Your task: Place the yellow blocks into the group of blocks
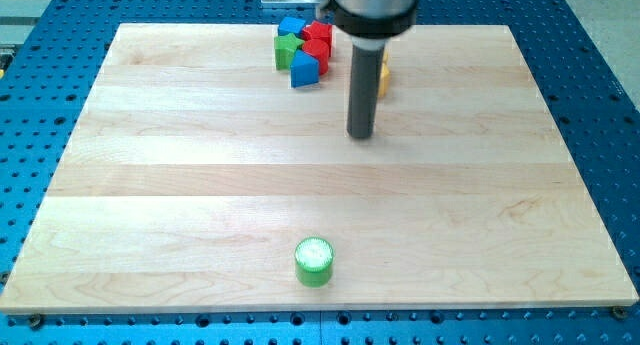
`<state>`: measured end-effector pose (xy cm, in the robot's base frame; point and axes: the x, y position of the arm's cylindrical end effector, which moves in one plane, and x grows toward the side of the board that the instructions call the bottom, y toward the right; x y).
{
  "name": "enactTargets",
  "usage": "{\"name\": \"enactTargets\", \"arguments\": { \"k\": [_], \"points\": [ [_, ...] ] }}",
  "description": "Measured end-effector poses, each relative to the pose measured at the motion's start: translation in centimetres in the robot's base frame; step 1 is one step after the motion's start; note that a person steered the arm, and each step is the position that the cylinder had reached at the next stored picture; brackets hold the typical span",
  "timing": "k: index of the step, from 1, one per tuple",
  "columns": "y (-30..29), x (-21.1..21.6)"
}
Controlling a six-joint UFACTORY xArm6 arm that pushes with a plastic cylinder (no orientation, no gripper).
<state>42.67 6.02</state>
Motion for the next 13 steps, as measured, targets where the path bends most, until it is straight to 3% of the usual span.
{"name": "enactTargets", "arguments": {
  "k": [1, 2, 8, 13],
  "points": [
    [3.1, -0.1],
    [3.7, -2.9],
    [3.3, -16.1],
    [0.0, -17.9]
  ]
}}
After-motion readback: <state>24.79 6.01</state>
